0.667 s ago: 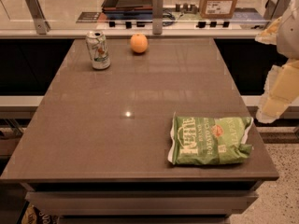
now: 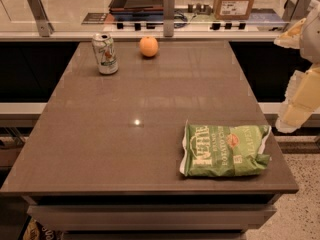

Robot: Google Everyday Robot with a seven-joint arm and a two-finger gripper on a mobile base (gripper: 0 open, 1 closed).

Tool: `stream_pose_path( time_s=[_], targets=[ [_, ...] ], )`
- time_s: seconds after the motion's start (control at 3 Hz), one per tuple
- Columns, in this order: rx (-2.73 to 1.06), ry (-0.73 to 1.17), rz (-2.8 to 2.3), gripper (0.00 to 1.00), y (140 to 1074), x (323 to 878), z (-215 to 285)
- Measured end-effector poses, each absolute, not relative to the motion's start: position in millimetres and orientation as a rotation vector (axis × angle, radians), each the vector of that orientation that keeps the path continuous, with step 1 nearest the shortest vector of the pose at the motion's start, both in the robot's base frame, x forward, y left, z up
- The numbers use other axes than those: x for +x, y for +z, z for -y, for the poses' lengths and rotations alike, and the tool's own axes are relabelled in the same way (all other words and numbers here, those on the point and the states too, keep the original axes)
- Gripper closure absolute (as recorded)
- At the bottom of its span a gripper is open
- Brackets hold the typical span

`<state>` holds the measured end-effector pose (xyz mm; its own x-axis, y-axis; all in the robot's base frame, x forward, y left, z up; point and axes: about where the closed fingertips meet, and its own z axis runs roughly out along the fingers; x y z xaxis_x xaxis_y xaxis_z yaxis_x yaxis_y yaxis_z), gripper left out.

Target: Move green jalapeno chip bag near 7up can

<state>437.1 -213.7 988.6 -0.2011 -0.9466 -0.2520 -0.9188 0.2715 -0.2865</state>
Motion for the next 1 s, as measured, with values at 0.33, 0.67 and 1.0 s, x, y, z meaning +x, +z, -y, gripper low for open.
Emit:
stream_pose_path(
  time_s=[0.33, 0.67, 1.0],
  targets=[
    [-1.683, 0.019, -2.124, 0.0, 979, 433, 217],
    [-1.653, 0.148, -2.066, 0.0, 963, 427, 220],
    [-1.625, 0.234, -2.026, 0.0, 944, 422, 219]
  ],
)
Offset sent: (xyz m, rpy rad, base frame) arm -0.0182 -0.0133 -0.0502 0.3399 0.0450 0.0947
